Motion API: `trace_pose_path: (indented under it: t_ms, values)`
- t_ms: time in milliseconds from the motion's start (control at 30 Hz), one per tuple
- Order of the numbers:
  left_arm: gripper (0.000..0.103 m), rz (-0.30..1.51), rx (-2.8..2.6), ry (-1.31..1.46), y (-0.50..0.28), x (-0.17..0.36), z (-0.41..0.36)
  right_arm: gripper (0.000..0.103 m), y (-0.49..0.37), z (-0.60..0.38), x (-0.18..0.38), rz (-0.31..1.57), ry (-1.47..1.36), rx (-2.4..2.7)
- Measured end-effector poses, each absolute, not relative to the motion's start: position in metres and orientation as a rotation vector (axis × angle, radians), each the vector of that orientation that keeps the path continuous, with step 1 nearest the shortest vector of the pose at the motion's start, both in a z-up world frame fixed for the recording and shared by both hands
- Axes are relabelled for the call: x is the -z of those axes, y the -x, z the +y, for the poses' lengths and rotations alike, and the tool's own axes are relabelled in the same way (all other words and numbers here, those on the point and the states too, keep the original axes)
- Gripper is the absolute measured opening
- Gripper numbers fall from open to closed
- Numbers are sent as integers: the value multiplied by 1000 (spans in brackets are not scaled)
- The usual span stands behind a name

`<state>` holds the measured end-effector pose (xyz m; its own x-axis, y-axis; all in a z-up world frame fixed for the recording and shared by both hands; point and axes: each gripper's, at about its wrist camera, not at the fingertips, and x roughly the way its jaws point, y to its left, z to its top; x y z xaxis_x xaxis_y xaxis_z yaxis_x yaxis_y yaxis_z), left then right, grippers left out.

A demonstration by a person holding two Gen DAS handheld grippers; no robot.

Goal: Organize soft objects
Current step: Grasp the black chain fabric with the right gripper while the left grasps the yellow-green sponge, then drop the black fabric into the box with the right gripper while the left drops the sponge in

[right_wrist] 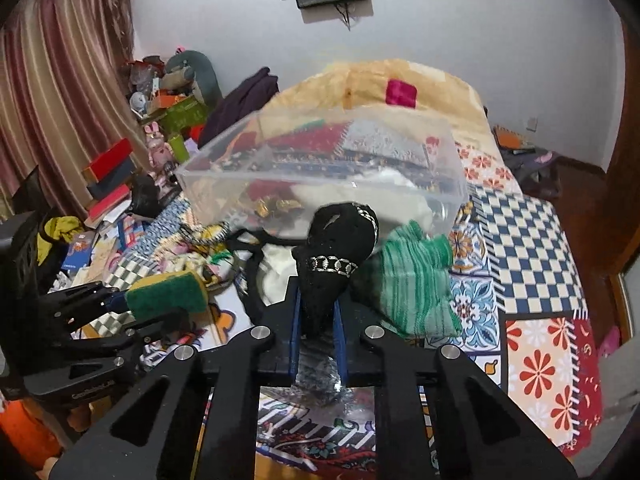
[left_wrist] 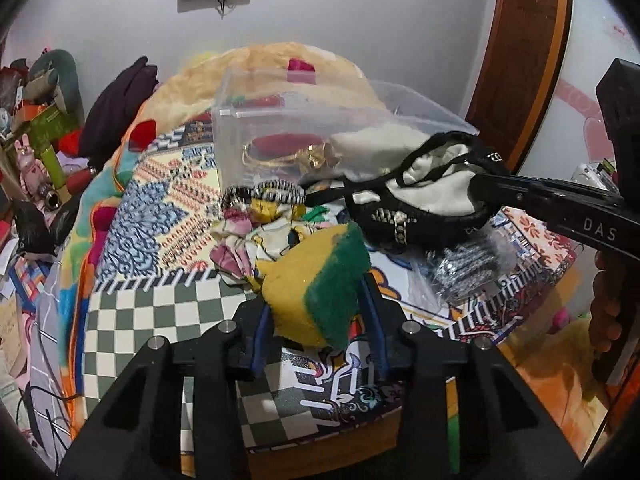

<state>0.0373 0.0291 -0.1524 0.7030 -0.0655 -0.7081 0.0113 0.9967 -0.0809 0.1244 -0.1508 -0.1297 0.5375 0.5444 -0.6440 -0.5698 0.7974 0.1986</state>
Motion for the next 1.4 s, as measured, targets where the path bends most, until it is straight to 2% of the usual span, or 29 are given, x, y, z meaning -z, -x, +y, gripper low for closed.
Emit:
trace_pose_path:
  t_ms: [400, 900, 1167, 1400]
  values:
    - [38, 631, 19, 60, -31, 99, 37, 11, -114, -156, 85, 609, 7, -694]
    - [38, 513, -37, 66, -80, 52, 53, 11, -139, -147, 31, 426, -13, -678]
    - [38, 555, -65, 57, -123, 57, 59, 11, -167, -124, 35, 455, 3, -683]
    - [38, 666, -91, 10, -164, 84, 59, 11, -198, -113, 68, 598, 17, -719]
